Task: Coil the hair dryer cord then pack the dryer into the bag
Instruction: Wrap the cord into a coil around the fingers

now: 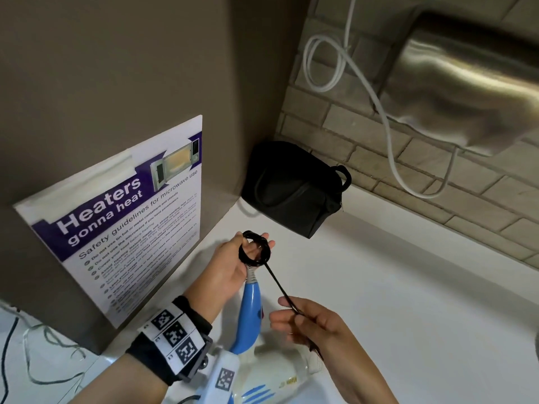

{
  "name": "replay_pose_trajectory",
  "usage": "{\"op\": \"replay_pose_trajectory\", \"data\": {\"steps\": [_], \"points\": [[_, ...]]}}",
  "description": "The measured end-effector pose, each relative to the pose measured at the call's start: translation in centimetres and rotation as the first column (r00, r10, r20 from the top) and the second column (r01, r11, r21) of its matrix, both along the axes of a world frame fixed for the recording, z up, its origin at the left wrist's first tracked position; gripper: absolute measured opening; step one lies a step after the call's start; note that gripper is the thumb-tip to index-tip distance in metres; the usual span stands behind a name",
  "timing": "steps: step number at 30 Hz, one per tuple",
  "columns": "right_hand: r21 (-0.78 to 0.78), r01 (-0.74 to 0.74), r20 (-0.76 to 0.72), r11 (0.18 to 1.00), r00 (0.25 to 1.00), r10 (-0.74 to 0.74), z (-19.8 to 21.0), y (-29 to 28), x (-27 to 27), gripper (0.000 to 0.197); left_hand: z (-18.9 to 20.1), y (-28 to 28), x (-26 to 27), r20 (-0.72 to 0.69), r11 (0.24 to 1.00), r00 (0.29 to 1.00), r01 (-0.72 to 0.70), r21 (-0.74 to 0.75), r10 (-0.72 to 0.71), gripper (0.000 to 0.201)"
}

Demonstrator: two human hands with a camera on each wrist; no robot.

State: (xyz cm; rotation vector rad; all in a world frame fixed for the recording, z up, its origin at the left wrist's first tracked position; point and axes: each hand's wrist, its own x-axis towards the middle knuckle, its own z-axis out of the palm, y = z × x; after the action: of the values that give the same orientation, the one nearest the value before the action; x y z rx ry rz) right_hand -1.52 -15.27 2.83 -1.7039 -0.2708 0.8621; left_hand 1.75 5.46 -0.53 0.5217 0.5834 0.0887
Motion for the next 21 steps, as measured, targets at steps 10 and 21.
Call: {"op": "replay_pose_trajectory", "data": {"steps": [10, 21], "points": [[-0.243, 0.037, 0.292, 0.969, 0.956, 0.036, -1.1, -1.4, 1.0, 0.029, -0.1, 0.5, -0.1, 0.027, 0.999, 1.000, 0.009, 0.034, -0.009, 0.029], [-0.568, 0.170, 0.682, 0.805, 0.644, 0.346, -4.4, 0.4, 3.8, 0.025, 1.0, -0.6, -0.5, 0.055, 0.997, 0.998, 0.011, 0.075, -0.015, 0.023]]}}
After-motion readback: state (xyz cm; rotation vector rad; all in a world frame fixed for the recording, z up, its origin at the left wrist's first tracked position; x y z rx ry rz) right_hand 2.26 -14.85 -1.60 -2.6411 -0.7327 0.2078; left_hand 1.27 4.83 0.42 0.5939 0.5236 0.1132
